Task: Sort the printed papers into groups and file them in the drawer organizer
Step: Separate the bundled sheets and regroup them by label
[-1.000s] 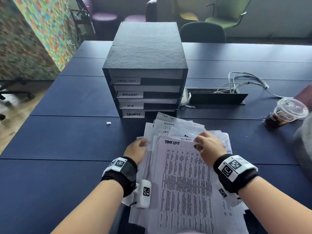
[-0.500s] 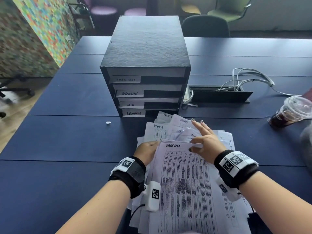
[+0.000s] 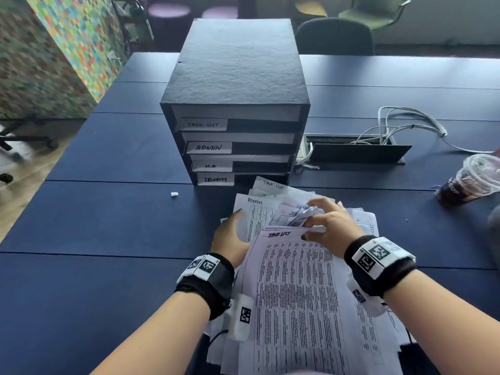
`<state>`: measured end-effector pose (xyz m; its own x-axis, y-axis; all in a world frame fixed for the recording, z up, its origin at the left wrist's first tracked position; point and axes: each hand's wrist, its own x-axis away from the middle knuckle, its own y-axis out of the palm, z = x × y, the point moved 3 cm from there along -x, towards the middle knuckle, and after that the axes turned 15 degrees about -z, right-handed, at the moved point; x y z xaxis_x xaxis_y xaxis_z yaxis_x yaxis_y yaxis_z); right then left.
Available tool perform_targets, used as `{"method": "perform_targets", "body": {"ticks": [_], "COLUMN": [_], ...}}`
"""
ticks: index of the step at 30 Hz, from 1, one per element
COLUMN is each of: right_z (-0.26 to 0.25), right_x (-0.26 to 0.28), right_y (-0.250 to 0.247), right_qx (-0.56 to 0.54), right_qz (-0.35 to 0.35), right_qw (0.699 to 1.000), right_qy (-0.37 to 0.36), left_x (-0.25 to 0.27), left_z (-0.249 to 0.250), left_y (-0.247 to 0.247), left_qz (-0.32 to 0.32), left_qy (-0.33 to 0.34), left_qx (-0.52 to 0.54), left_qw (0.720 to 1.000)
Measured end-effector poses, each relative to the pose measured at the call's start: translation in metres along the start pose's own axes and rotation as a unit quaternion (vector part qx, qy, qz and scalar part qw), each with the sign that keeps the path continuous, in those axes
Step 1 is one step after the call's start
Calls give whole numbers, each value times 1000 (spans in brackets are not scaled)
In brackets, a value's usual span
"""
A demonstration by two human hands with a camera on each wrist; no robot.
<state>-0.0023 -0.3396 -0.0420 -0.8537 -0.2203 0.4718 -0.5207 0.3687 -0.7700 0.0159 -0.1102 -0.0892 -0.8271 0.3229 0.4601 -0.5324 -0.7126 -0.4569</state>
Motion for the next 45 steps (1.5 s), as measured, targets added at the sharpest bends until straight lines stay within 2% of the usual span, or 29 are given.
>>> {"method": "perform_targets", "body": {"ticks": [2, 5, 10, 13, 16, 18, 20, 23, 25, 32, 36, 40, 43, 45], "right_z": [1, 2, 2, 3, 5, 5, 4, 3, 4, 5, 3, 2, 1, 1], "right_x": [-1, 0, 0, 1, 2, 2, 1, 0, 0, 2, 2, 4, 5, 6], "right_y": [2, 3, 3, 2, 1, 2, 3, 5, 6, 10, 10, 11, 12, 12], "right_qx": [-17, -35, -32, -33, -27, -34, -42, -36, -22, -22, -30, -28, -31, -34], "right_qz": [4, 11, 11, 22, 21, 10, 7, 11, 3, 4, 4, 1, 5, 11], "right_qw": [1000, 999, 999, 999, 998, 998, 998, 998, 999, 999, 999, 999, 999, 998], "right_qy": [-13, -17, -23, -28, -47, -52, -56, -54, -47, -40, -37, -37, -40, -43], "left_x": [0, 4, 4, 14, 22, 20, 14, 7, 5, 3, 0, -8, -12, -11], "left_z": [-2, 3, 3, 10, 14, 13, 12, 9, 5, 3, 3, -5, -6, -4], "left_y": [1, 2, 2, 7, 10, 9, 6, 5, 5, 6, 7, 3, -3, -6], "left_qz": [23, 19, 31, -27, -98, -105, -73, -34, -16, -13, 22, 42, 59, 35], "left_qy": [23, 59, 54, 67, 44, 19, 2, 15, -4, -16, -2, -40, -73, -72], "left_qx": [14, 33, 74, 106, 187, 202, 164, 90, 83, 177, 228, 155, -8, -33], "left_qw": [999, 998, 995, 992, 976, 973, 984, 995, 996, 984, 974, 986, 996, 996]}}
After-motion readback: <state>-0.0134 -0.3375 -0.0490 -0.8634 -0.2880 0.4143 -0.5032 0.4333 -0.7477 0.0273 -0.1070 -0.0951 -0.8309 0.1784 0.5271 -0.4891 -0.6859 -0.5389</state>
